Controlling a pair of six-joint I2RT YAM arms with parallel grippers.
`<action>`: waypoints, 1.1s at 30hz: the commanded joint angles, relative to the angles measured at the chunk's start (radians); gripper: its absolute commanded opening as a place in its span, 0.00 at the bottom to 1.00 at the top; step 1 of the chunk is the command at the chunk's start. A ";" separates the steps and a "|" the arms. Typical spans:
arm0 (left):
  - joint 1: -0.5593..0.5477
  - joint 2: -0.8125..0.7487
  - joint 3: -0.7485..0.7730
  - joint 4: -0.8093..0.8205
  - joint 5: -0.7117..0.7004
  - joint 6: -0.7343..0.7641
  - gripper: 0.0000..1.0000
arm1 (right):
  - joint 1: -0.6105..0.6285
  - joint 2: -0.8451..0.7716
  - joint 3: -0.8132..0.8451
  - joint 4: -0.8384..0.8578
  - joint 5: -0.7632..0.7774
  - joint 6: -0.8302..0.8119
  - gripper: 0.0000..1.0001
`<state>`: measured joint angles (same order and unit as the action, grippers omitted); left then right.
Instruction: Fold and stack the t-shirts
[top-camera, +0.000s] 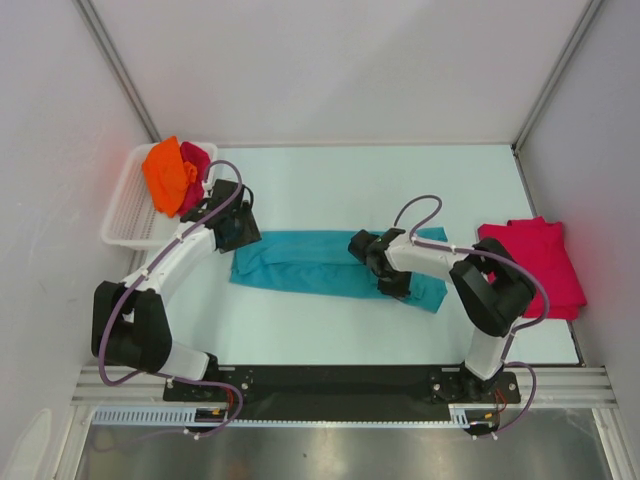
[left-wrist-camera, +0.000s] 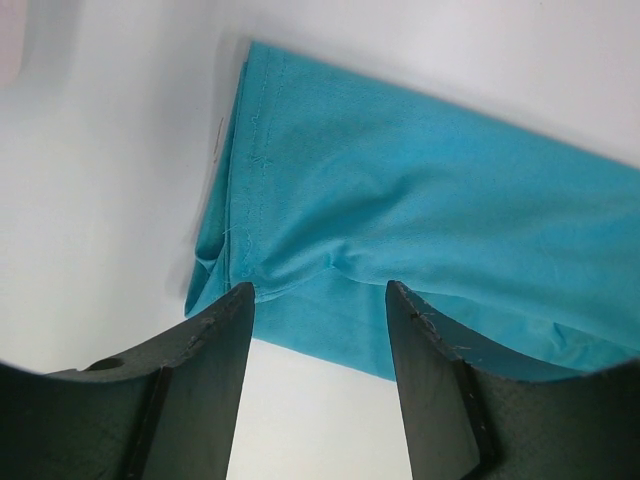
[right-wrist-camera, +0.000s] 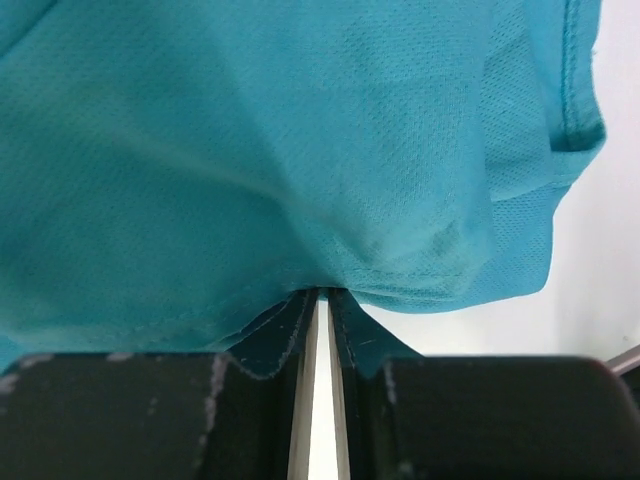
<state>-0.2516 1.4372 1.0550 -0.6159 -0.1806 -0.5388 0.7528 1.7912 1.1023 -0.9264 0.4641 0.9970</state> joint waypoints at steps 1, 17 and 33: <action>0.006 -0.034 0.046 -0.001 -0.007 0.034 0.61 | -0.082 0.048 0.042 0.077 -0.080 0.014 0.14; 0.038 -0.041 0.068 -0.005 0.039 0.048 0.61 | -0.323 0.160 0.324 0.049 -0.024 -0.078 0.15; 0.046 -0.083 0.025 -0.002 0.076 0.045 0.61 | -0.255 0.162 0.465 -0.032 -0.025 -0.107 0.13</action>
<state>-0.2146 1.3930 1.0832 -0.6312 -0.1307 -0.5129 0.4458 2.0647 1.5501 -0.9173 0.3954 0.8886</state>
